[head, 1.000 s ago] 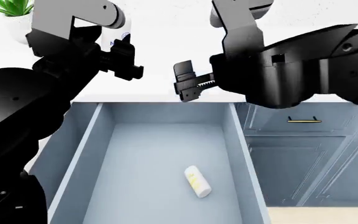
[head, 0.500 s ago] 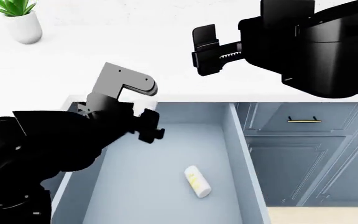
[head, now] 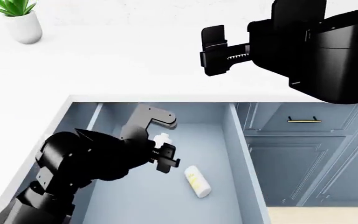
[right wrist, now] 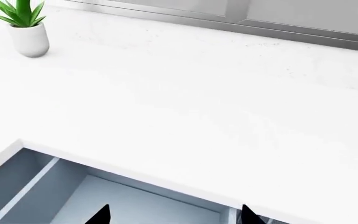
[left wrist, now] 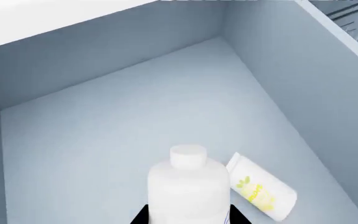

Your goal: Pick and place the shaker into the drawer. Then close the cabinet.

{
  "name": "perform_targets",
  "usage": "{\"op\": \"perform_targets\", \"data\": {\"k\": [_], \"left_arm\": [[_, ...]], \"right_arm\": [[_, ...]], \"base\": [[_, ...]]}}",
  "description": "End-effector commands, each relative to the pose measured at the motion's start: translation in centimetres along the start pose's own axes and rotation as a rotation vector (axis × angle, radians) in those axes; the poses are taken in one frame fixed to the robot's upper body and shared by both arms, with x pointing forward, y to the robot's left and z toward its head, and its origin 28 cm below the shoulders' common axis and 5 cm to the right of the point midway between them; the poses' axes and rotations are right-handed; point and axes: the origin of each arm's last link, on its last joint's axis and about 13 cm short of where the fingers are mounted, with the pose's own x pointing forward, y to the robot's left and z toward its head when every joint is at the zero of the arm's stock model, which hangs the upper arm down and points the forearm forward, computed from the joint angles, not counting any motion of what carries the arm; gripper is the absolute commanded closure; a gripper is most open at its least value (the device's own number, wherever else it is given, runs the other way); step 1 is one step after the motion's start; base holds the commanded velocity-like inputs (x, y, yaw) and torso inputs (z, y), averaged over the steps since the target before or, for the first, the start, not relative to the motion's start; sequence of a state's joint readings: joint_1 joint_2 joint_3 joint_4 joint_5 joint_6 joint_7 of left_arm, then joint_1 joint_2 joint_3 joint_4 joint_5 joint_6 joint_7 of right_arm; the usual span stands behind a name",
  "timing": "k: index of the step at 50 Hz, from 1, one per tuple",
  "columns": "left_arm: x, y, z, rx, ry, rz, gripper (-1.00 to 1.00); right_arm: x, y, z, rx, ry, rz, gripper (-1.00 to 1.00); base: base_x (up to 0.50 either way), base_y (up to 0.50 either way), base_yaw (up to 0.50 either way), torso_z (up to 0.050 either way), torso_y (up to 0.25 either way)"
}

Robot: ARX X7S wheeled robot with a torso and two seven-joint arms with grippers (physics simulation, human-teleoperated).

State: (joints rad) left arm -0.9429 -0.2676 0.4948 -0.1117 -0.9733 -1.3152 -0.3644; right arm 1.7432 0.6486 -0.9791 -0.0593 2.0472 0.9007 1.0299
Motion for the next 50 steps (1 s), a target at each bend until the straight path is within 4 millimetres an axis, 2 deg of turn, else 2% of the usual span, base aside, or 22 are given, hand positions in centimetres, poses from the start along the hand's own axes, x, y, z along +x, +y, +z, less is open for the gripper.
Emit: {"op": "perform_targets", "data": {"k": [1,14,20,31,50], "left_arm": [[3.4,0.4,-1.2,-0.033,0.071,0.013,1.0],[6.9,1.1,-2.9,-0.054,0.164,0.047,1.0],[7.9,2.2,-3.3,-0.088,0.198,0.092,1.0],[9.2,3.7,-4.2,-0.157,0.248,0.136,1.0],[9.7,3.5,-6.6,-0.181,0.324,0.093,1.0]], "right_arm": [[0.0,-0.3,-0.4,0.014,0.002,-0.005,-1.0],[0.1,-0.7,-1.0,0.028,0.006,-0.01,-1.0],[0.1,-1.0,-1.1,0.036,0.004,-0.014,-1.0],[-0.2,-1.0,-1.0,0.046,0.0,-0.011,-1.0],[-0.2,-0.6,-1.1,0.035,0.005,0.007,-1.0]], "base": [[0.0,0.0,0.0,0.0,0.0],[0.0,0.0,0.0,0.0,0.0],[0.0,0.0,0.0,0.0,0.0],[0.0,0.0,0.0,0.0,0.001],[0.0,0.0,0.0,0.0,0.0]]}}
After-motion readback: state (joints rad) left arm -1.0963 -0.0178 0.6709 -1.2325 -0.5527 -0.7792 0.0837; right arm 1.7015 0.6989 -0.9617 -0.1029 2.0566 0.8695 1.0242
